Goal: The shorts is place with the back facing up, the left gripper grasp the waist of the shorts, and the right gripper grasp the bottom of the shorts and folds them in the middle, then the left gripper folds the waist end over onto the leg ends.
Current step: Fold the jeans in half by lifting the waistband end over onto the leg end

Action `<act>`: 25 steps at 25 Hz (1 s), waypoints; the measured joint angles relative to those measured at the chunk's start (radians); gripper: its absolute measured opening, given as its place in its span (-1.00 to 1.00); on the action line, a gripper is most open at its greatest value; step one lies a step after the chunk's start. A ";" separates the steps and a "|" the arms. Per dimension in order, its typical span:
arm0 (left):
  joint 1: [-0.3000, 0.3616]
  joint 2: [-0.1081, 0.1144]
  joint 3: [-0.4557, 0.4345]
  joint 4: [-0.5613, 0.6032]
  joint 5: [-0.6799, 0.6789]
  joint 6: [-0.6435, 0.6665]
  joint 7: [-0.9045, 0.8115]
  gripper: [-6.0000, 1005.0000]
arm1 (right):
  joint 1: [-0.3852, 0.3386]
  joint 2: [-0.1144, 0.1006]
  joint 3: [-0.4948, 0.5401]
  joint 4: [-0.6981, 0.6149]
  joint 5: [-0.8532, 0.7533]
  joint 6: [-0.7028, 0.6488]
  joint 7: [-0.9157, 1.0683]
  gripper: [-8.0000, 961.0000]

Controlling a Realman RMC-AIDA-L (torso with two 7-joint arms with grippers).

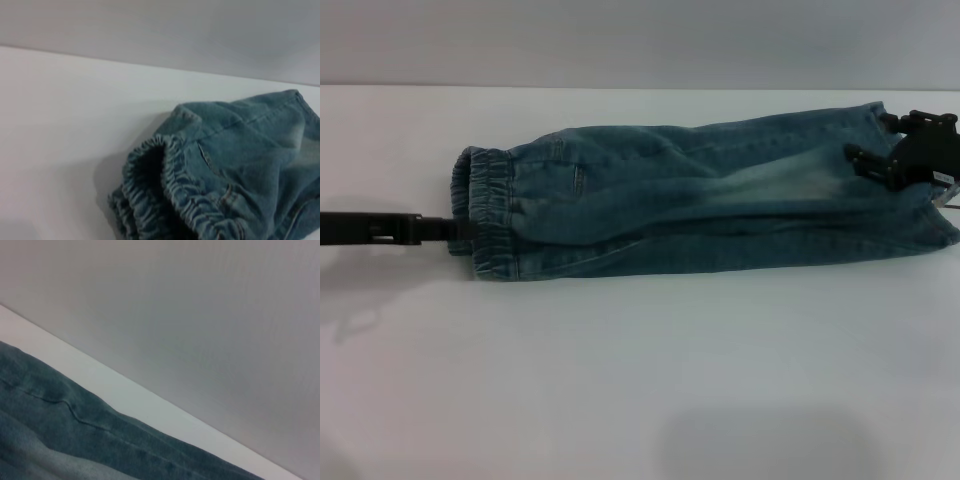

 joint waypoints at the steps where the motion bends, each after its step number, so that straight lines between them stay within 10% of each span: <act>1: 0.005 -0.004 0.006 -0.004 0.002 0.004 -0.001 0.33 | 0.000 0.000 0.000 0.000 0.000 0.000 0.000 0.29; 25: -0.005 -0.037 0.061 -0.052 0.034 -0.067 -0.010 0.33 | -0.002 0.000 0.000 0.000 0.000 0.000 0.000 0.29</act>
